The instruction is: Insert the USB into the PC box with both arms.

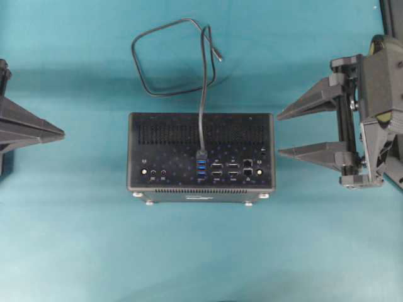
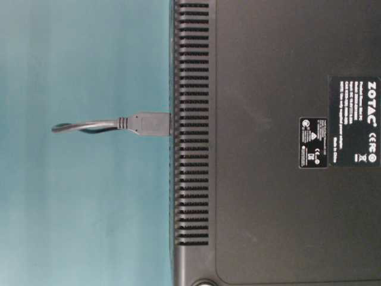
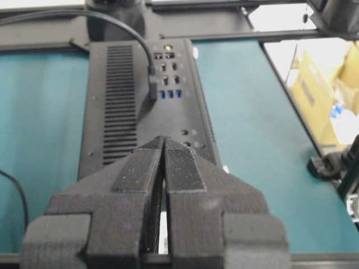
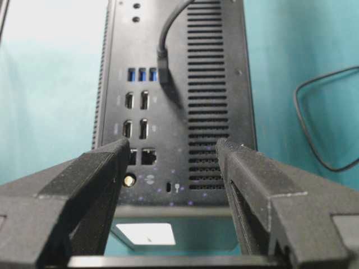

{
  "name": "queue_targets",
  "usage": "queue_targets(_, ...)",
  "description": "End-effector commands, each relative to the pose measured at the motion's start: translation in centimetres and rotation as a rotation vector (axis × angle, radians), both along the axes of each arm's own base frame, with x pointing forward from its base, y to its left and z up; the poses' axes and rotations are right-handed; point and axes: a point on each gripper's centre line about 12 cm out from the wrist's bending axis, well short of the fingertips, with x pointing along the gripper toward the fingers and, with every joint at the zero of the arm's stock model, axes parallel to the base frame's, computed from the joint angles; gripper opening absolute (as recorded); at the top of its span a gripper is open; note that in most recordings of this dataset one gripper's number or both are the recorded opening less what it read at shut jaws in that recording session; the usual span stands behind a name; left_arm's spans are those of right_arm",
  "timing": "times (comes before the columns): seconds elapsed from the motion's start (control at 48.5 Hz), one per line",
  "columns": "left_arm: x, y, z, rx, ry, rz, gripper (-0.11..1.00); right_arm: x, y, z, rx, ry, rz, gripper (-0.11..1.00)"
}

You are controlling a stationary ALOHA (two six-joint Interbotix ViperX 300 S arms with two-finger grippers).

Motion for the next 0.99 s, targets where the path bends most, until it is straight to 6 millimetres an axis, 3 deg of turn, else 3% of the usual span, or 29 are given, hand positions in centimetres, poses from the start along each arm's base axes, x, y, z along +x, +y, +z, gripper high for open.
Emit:
queue_targets(0.0,0.14,-0.08,0.5,0.001,-0.013,-0.003,0.0,0.03,0.14,0.59,0.012,-0.028,0.004,0.72)
queue_targets(0.97,0.24,-0.09,0.34,0.002,-0.006,-0.003,0.0,-0.13,0.24,0.57,0.019,-0.065,0.017,0.72)
